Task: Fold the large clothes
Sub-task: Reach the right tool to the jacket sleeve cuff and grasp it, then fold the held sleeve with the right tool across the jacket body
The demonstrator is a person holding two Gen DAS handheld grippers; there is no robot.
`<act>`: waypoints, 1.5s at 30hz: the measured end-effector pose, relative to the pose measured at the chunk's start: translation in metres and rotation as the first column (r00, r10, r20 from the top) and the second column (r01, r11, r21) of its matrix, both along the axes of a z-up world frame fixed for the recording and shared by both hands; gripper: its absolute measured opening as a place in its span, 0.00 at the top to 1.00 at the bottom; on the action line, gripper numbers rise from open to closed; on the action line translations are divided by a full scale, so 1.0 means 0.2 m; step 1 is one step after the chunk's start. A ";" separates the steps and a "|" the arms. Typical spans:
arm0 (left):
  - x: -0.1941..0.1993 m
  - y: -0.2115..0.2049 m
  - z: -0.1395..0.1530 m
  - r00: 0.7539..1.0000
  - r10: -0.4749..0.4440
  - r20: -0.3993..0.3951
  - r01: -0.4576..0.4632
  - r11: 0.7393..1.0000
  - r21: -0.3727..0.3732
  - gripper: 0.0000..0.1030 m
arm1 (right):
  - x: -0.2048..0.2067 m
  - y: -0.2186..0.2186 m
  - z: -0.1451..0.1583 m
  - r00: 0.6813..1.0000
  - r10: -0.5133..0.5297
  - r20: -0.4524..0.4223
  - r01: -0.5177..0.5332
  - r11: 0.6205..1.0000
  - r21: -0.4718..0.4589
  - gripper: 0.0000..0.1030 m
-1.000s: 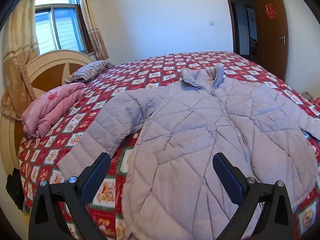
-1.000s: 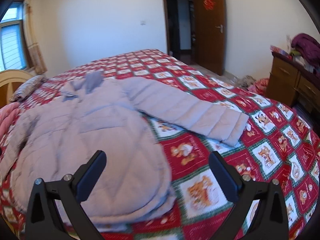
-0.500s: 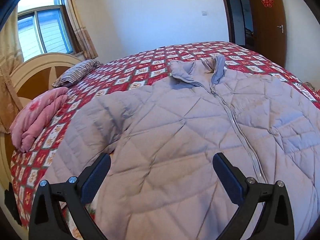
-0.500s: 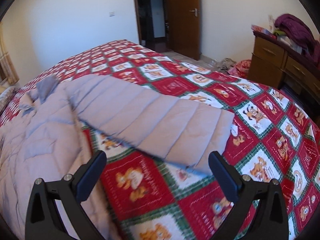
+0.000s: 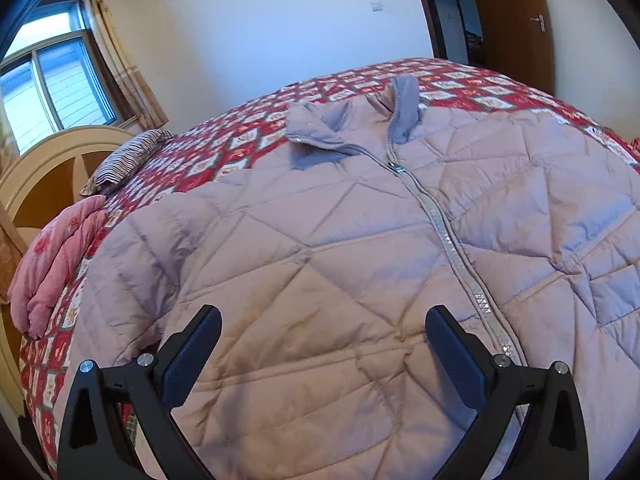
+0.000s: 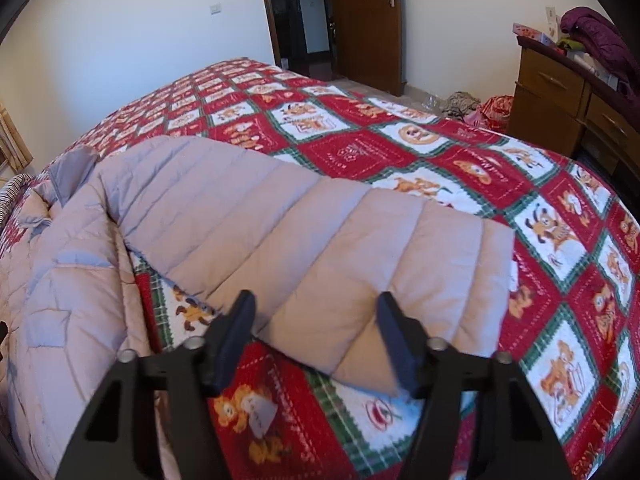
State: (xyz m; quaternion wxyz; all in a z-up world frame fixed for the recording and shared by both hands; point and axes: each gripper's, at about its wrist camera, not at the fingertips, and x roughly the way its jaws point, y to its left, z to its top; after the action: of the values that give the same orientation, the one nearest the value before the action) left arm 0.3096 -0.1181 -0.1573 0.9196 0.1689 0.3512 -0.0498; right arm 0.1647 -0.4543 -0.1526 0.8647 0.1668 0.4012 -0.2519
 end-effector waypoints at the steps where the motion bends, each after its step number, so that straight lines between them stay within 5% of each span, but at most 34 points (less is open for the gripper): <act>1: 0.01 -0.01 -0.01 1.000 -0.003 -0.003 0.003 1.000 0.003 0.01 | 0.01 -0.01 -0.01 1.000 -0.001 -0.003 0.001 1.000 -0.001 0.46; 7: 0.04 -0.02 -0.04 1.000 -0.011 -0.026 0.011 1.000 0.005 0.01 | 0.03 -0.04 -0.04 1.000 -0.001 -0.020 0.001 1.000 0.000 0.86; 25: 0.13 0.29 0.11 0.992 0.123 -0.003 -0.123 0.992 -0.018 0.01 | -0.01 -0.11 0.11 1.000 -0.010 0.016 0.010 1.000 0.003 0.92; 26: 0.13 0.31 0.12 0.991 0.131 0.003 -0.131 0.991 -0.024 0.01 | -0.01 -0.13 0.12 1.000 -0.021 0.020 0.021 1.000 0.007 0.87; 28: 0.15 0.35 0.11 0.990 0.143 0.006 -0.143 0.989 -0.033 0.01 | -0.02 -0.17 0.13 0.997 -0.061 0.039 0.061 0.998 0.006 0.13; 29: 0.17 0.36 0.11 0.989 0.151 0.003 -0.151 0.988 -0.033 0.01 | -0.03 -0.18 0.14 0.995 -0.079 0.062 0.079 0.997 0.001 0.06; 33: 0.21 0.43 0.07 0.983 0.185 -0.018 -0.186 0.982 -0.041 0.01 | 0.01 -0.23 0.08 0.994 -0.105 -0.017 0.105 0.994 -0.016 0.28; 39: 0.24 0.47 0.03 0.976 0.216 -0.023 -0.217 0.976 -0.013 0.01 | -0.02 -0.27 -0.01 0.978 -0.188 -0.096 0.182 0.981 -0.068 0.32; 42: 0.28 0.48 0.01 0.972 0.233 -0.032 -0.233 0.972 0.003 0.01 | -0.03 -0.23 0.02 0.988 -0.127 -0.088 0.124 0.991 -0.049 0.92; 45: 0.29 0.50 0.01 0.971 0.238 -0.032 -0.238 0.971 0.004 0.01 | -0.02 -0.20 0.10 0.994 -0.101 -0.036 0.099 0.994 -0.050 0.98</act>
State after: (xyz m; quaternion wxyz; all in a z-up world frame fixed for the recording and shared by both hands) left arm 0.3675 -0.0182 -0.1552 0.9131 0.1251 0.3837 0.0581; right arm 0.1602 -0.4945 -0.1330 0.8470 0.1612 0.4026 -0.3076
